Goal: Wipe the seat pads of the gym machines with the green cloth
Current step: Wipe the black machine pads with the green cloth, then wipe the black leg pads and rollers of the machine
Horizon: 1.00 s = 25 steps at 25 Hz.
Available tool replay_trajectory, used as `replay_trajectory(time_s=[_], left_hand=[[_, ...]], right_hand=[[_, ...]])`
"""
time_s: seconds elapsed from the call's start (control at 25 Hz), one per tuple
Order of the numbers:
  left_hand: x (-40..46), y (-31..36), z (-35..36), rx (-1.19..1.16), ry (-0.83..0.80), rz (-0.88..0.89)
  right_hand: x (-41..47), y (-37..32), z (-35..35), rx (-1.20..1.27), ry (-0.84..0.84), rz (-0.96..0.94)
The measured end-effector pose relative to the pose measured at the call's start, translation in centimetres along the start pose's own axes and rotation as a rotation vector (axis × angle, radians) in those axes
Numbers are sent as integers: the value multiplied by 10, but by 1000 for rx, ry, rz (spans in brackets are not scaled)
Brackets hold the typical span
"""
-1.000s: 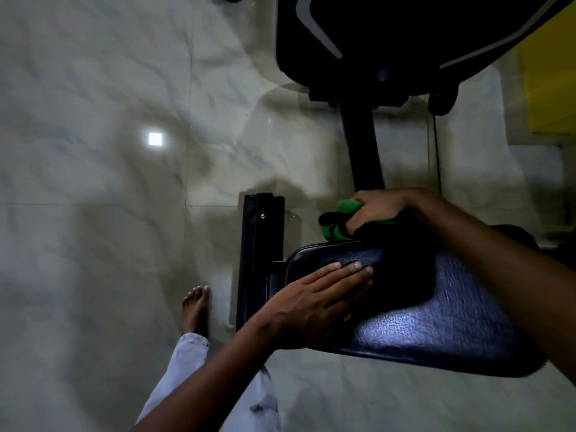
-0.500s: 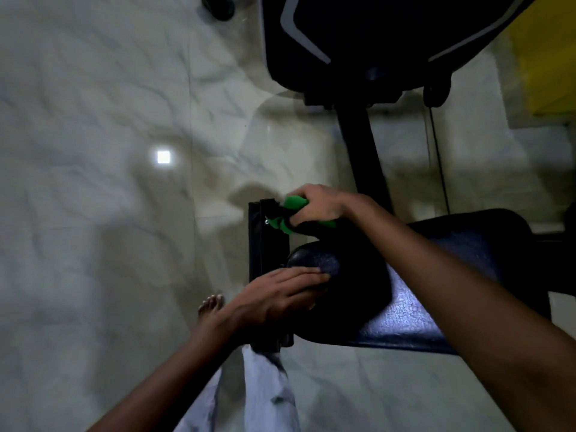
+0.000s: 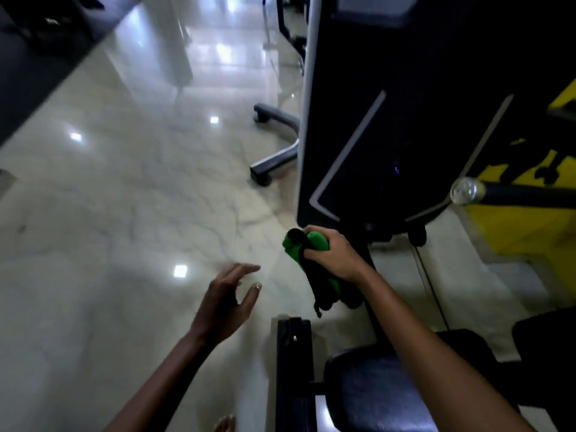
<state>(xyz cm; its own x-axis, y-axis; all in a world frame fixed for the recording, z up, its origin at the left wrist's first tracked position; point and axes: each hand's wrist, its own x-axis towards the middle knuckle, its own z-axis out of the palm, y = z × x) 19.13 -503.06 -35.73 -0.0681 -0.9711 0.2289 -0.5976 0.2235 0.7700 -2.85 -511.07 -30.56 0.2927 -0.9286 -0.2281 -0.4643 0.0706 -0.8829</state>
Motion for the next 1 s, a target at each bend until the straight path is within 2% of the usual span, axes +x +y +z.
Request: replay_trajectory(time_s=[0.24,0.52,0.76,1.0], left_hand=[[34,18,-98,-10,30,23],[93,28,-207,-19,124,111],[131,31,-275,-36,215,128],[165,33,-306,-10,232,177]], right_hand=[[-2,-112,9,72,238,-104],[18,-218,25,16,373,-211],[35,-295,40,-26,389,-299],[72,-330,45,-31,411,-355]])
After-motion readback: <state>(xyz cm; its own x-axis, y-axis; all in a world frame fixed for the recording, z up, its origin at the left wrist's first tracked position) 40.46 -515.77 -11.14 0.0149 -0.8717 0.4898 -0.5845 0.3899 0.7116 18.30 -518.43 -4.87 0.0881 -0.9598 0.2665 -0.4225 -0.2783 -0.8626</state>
